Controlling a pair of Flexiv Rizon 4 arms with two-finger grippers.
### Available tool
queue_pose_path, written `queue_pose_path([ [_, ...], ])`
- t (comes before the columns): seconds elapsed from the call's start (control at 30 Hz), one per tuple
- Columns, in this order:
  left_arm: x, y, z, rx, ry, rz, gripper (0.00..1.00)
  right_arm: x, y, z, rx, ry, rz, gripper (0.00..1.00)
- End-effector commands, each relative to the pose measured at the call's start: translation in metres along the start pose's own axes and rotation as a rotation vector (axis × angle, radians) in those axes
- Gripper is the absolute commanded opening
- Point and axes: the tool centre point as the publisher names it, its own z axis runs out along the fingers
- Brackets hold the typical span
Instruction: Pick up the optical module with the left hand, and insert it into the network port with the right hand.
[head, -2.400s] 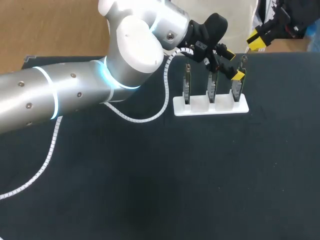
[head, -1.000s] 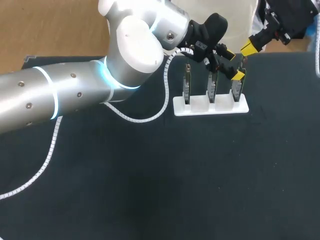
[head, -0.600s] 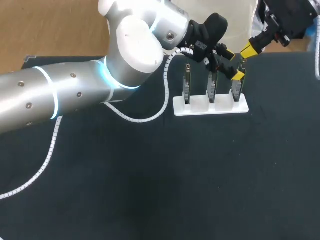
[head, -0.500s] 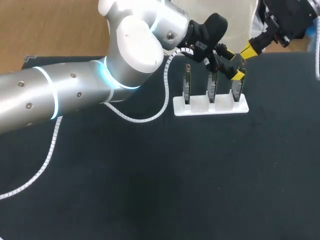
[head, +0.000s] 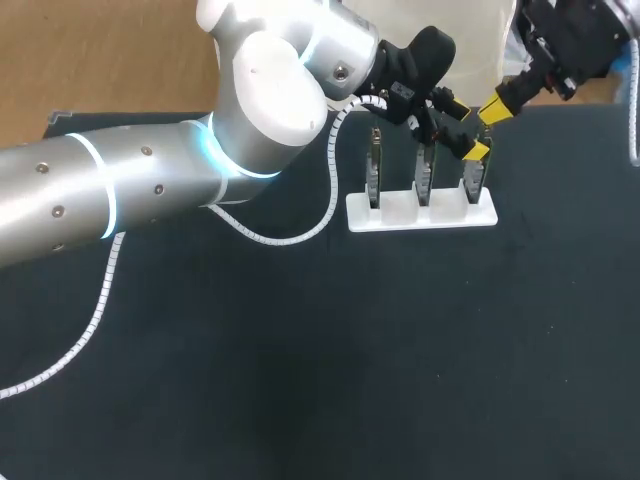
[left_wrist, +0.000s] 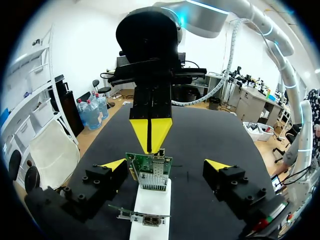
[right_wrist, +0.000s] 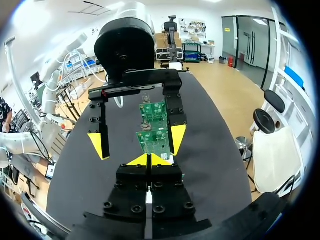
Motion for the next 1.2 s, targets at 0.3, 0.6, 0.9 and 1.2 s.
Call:
queue_pose_path([
  [0.3, -0.0011, 0.0009, 0.0006, 0.001, 0.005, -0.001, 1.0, 0.0046, 0.0013, 0.0058, -0.011, -0.001, 0.012, 0.0],
  [0.6, -0.0011, 0.0009, 0.0006, 0.001, 0.005, -0.001, 1.0, 0.0066, 0.0025, 0.0089, -0.011, 0.001, 0.019, 0.0],
  [0.9, -0.0011, 0.0009, 0.0006, 0.001, 0.005, -0.001, 1.0, 0.0101, 0.0045, 0.01, -0.008, -0.006, 0.029, 0.0],
  [1.2, -0.0011, 0.0009, 0.0006, 0.001, 0.005, -0.001, 1.0, 0.0056, 0.0065, 0.0059, 0.005, -0.035, 0.021, 0.0],
])
